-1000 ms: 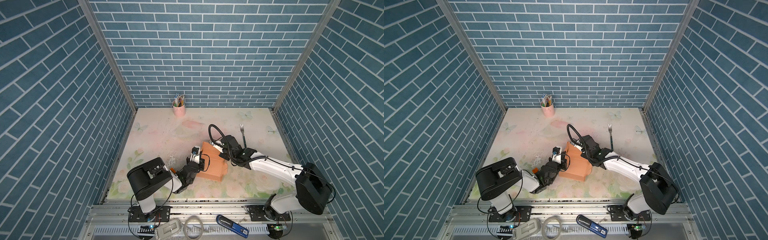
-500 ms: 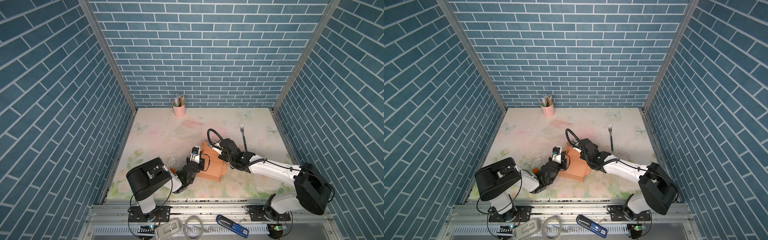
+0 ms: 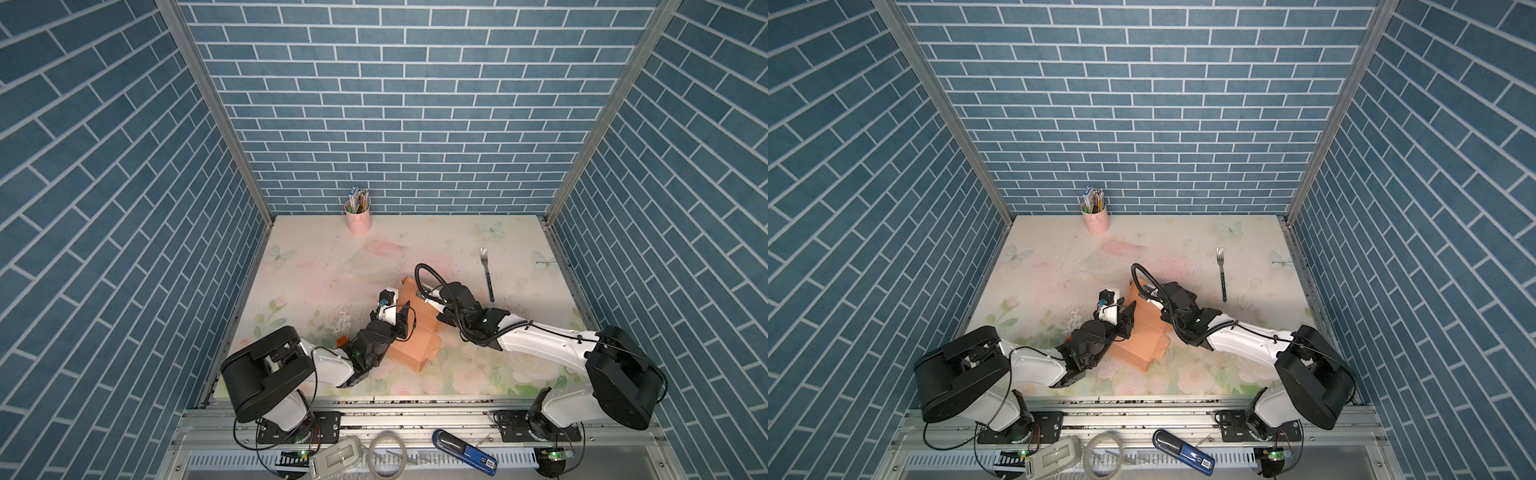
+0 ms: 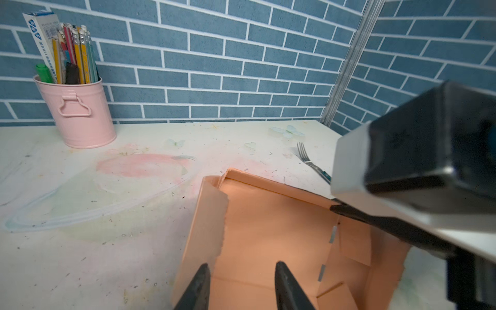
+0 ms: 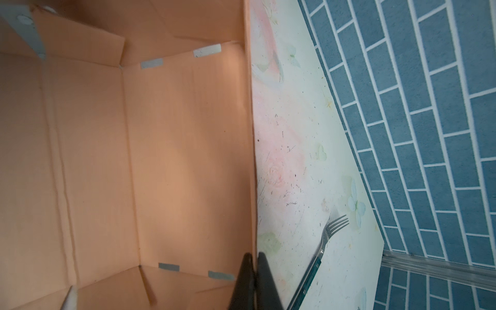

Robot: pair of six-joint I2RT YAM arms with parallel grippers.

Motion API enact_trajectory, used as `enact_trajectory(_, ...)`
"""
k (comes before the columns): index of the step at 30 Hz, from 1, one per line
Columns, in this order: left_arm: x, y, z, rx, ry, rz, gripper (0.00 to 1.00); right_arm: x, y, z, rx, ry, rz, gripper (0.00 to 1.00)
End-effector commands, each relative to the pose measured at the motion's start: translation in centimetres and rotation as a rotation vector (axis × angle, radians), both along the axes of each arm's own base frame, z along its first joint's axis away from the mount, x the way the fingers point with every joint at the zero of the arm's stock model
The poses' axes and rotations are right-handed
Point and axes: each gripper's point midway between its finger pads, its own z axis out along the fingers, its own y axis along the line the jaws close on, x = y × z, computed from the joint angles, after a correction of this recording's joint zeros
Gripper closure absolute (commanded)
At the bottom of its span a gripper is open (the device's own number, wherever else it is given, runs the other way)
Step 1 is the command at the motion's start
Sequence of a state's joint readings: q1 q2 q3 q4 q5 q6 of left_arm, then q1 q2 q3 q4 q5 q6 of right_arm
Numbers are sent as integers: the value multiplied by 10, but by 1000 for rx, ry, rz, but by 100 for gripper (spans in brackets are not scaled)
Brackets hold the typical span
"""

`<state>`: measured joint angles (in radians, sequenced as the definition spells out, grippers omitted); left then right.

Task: Fold the paper box
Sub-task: 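Hold the far wall with the right gripper while the left pushes the near wall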

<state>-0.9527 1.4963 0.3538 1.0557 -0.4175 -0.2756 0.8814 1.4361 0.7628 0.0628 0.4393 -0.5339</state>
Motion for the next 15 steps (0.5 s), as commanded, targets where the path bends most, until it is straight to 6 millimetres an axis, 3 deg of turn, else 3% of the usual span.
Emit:
enact_trajectory(1,-7,9,-1,26,37,-44,54,0,1,8,-2,-34,15,95)
enact_trajectory(8,5,58,26,-38,54,41,52,0,3,8,-26,-32,30,95)
enact_trajectory(11,18,79,24,-38,88,118,53,0,4,8,-54,-35,39,95)
enact_trajectory(15,39,87,10,-27,174,132,53,2,5,6,-114,-44,49,95)
